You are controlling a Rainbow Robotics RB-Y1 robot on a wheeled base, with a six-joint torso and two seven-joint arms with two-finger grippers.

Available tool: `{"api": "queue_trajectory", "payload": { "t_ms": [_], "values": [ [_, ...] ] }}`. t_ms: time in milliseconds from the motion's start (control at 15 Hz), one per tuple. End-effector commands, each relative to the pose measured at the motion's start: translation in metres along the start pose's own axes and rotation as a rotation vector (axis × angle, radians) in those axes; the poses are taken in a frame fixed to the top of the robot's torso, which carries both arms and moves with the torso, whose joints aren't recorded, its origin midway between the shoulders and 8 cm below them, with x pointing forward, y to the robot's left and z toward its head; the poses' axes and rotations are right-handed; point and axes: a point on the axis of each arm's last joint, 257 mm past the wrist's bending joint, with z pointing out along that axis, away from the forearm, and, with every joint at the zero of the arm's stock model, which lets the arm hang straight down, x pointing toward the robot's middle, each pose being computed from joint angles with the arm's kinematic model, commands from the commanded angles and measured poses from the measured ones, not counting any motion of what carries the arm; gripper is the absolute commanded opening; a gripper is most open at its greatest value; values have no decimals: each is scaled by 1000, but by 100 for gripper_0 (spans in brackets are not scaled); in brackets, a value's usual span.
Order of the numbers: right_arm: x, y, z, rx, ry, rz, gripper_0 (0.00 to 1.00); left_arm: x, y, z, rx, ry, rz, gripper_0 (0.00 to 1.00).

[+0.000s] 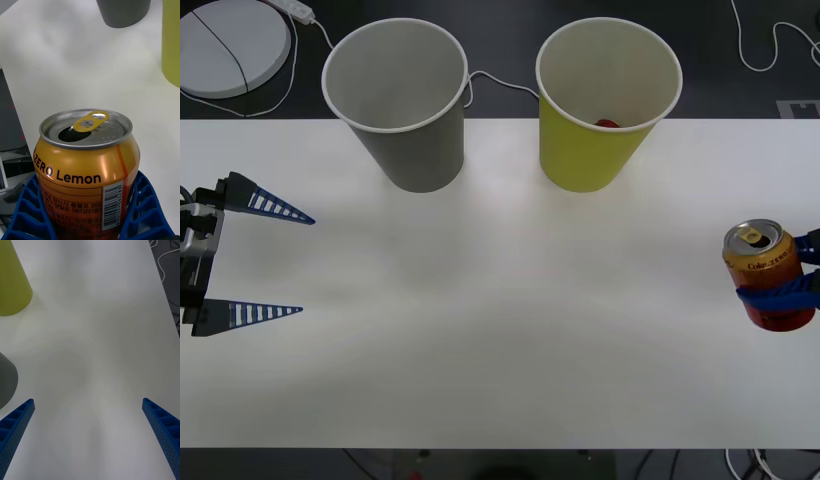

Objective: Put the can into the green bin and the plastic bottle into the gray bin

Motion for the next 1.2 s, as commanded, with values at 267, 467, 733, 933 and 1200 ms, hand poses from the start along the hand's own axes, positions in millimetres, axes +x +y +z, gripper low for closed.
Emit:
{"api": "queue_trajectory", "payload": {
  "t_ms": [267,467,733,933,1200],
  "values": [
    [-39,-20,-18,65,87,119,0,0,0,0,0,0,0,100],
    [-61,-41,-16,142,143,123,0,0,0,0,0,0,0,100],
    [-95,-71,-15,212,216,80,0,0,0,0,0,0,0,100],
    [-124,-90,-5,200,222,69,0,0,0,0,0,0,0,100],
    [-164,-110,13,203,213,66,0,0,0,0,0,0,0,100]
  ]
}}
